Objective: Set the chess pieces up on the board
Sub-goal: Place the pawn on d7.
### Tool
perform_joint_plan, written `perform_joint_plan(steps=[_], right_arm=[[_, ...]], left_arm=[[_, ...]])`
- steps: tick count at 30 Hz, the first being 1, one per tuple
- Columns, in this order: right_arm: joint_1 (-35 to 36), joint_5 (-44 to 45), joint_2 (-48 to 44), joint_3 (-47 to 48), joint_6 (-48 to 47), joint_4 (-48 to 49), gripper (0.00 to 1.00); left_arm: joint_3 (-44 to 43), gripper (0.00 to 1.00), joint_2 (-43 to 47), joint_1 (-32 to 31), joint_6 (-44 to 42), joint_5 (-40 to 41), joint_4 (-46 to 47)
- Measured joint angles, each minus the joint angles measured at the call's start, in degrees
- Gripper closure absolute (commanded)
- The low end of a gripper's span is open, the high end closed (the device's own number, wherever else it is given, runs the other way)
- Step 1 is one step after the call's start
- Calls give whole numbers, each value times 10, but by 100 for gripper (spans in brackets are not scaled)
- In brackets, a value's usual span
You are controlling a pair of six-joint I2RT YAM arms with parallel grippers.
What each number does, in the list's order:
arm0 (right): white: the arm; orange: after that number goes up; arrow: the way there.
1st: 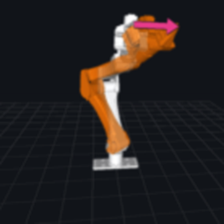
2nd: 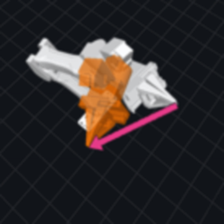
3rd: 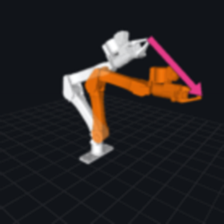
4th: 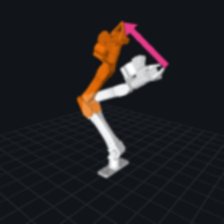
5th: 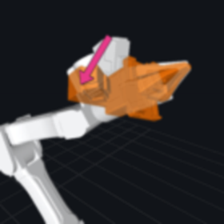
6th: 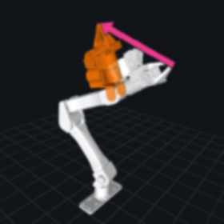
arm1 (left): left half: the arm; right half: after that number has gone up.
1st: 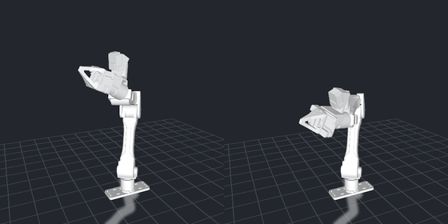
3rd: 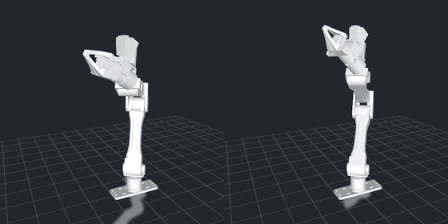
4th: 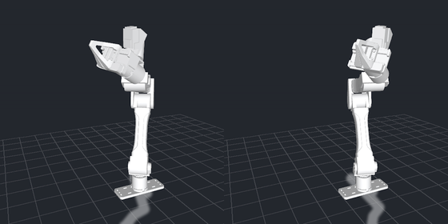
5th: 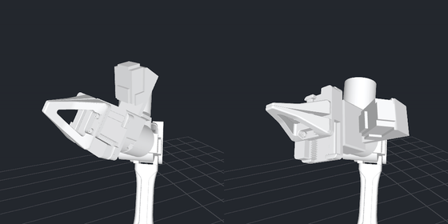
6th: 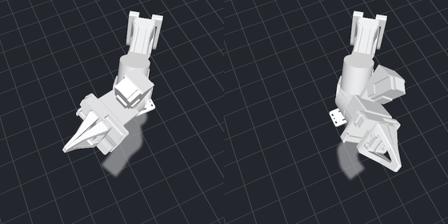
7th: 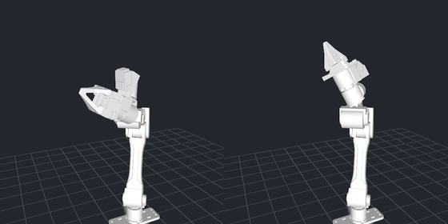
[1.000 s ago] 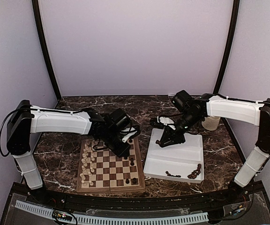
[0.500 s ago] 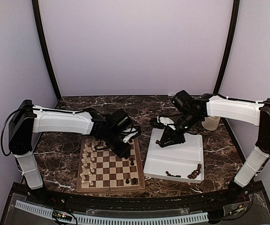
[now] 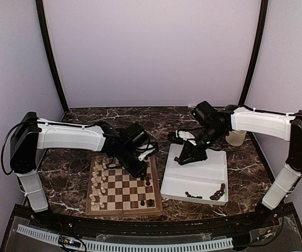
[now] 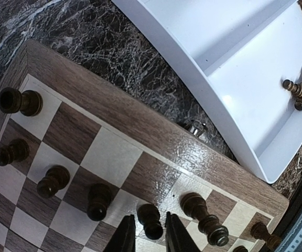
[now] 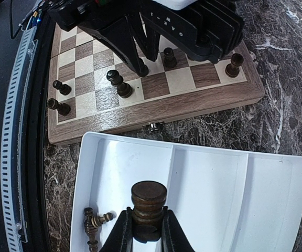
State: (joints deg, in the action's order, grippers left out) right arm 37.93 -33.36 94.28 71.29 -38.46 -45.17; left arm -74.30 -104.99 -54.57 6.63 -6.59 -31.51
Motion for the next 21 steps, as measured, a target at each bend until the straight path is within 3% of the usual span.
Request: perform_joint_plan(steps=[21], right_arm=[[0,0,0,0,0,0,86]], left_arm=[[-3,79,0,-1,0,17,-16]])
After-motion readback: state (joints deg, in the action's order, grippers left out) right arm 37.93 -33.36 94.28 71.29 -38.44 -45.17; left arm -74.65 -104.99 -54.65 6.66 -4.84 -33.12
